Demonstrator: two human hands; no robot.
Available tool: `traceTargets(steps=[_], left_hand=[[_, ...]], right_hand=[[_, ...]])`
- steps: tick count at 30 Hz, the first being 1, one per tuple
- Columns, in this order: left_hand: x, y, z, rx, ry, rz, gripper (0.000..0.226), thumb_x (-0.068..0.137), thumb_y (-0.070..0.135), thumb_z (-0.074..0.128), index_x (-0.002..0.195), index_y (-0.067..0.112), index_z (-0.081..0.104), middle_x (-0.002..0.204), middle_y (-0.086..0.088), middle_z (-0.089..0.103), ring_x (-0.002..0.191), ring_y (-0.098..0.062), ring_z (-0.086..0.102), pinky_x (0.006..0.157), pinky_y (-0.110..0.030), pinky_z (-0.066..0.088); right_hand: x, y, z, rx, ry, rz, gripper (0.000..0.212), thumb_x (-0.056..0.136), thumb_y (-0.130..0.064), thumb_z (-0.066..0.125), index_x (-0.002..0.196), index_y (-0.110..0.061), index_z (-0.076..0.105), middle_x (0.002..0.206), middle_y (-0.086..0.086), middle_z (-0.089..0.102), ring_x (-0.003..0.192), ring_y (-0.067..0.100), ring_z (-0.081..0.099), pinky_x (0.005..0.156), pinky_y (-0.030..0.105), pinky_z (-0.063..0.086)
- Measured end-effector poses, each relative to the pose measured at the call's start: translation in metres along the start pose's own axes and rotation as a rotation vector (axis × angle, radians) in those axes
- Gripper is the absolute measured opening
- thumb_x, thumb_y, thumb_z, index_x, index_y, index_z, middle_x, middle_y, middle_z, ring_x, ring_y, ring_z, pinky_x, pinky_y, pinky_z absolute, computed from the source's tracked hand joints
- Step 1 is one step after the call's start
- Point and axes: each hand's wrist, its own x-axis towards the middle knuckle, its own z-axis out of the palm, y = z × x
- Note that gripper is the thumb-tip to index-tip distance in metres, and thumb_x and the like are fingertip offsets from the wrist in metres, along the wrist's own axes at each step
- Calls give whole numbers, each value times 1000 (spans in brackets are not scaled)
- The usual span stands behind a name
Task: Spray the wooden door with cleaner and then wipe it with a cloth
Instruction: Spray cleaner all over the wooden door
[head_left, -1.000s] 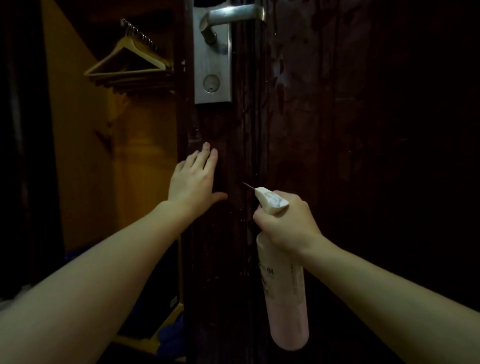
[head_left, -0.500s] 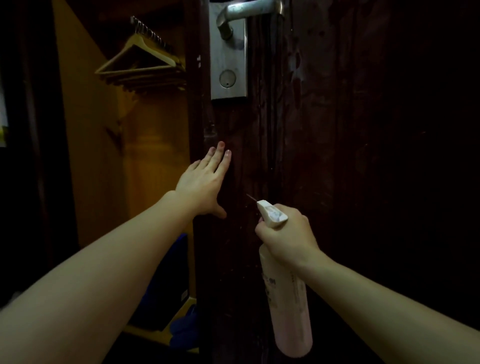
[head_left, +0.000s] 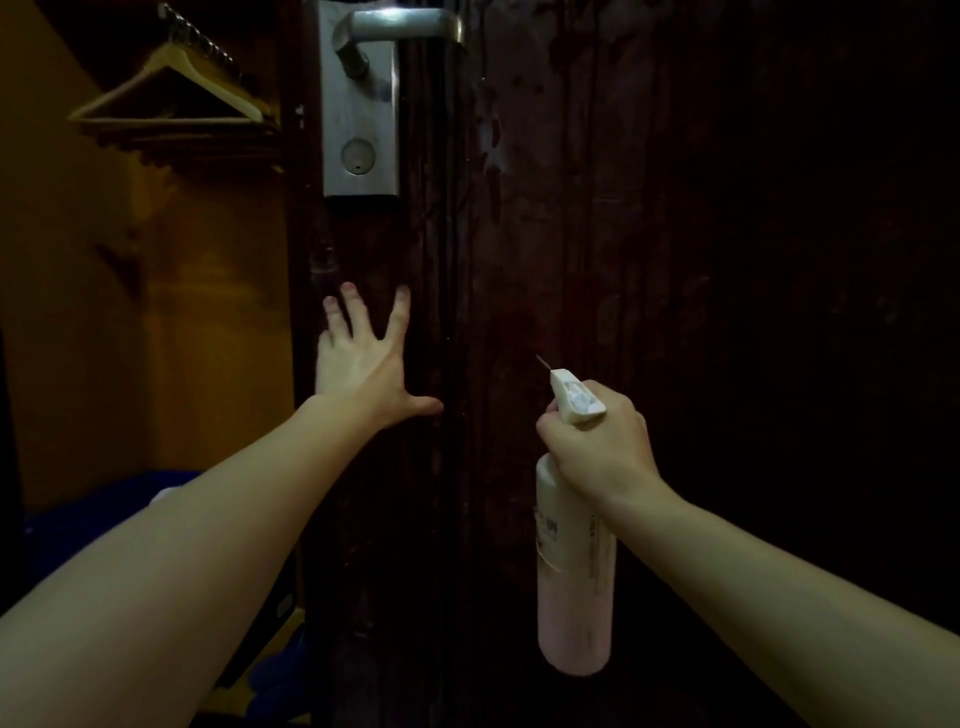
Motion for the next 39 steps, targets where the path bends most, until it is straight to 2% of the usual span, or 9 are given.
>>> traceTargets(steps=[6,10,15,19,21,25,30,34,39], left_hand=[[-5,11,0,-45,27,-12,144,57,77,72,147,26,-27,155,-24,-25,146,-43,-8,117,-51,19],[-7,34,-3,92,165,251,140,66,51,82,148,26,-28,156,-15,-27,148,-35,-5,117,-49,21],[-9,73,-1,323,111,449,107,90,22,58,144,20,-34,153,-24,-30,146,-42,-13,117,-45,20],[-13,95,-6,258,42,373,106,86,29,64,151,13,-17,153,-29,-22,144,-49,-9,116,-46,25],[-14,107,-12,155,13,307,117,76,48,75,152,13,-8,154,-29,-15,144,-49,-4,114,-50,30],[-14,135,-20,23,-10,188,136,62,72,73,149,26,-21,153,-32,-9,142,-54,1,110,-56,33],[-14,150,-17,-16,18,124,132,64,68,74,149,29,-19,152,-33,-13,142,-53,-1,110,-59,31],[-14,155,-17,5,53,194,132,65,60,79,152,23,-13,154,-18,-20,144,-47,-2,109,-57,34],[-12,167,-23,15,17,232,134,65,53,83,150,30,-18,153,-14,-24,144,-46,-6,108,-62,33]], right_hand=[[5,19,-53,8,67,-8,3,83,-19,63,82,-21,61,77,-3,63,72,13,61,59,27,44],[5,35,-80,19,80,4,7,82,-15,64,83,-22,61,73,-4,62,67,10,59,56,23,40],[4,58,-107,-50,114,22,10,81,-20,63,72,-25,60,67,-4,61,67,18,61,63,39,52],[3,70,-129,-70,163,50,10,80,-23,64,72,-25,60,71,-4,63,73,20,64,70,43,54],[3,75,-137,-75,174,69,6,81,-23,64,77,-26,61,76,-4,64,77,17,63,72,42,54],[2,84,-152,-79,211,91,4,81,-22,64,80,-24,62,77,-3,64,77,16,62,73,41,53],[2,93,-173,-118,253,93,12,82,-23,63,71,-21,58,70,-1,62,71,20,63,68,41,53],[5,102,-193,-122,298,114,9,83,-23,63,75,-21,60,74,-1,63,74,19,63,69,40,53],[6,117,-214,-97,359,176,5,83,-22,65,81,-22,61,79,-1,64,78,19,62,72,41,54]])
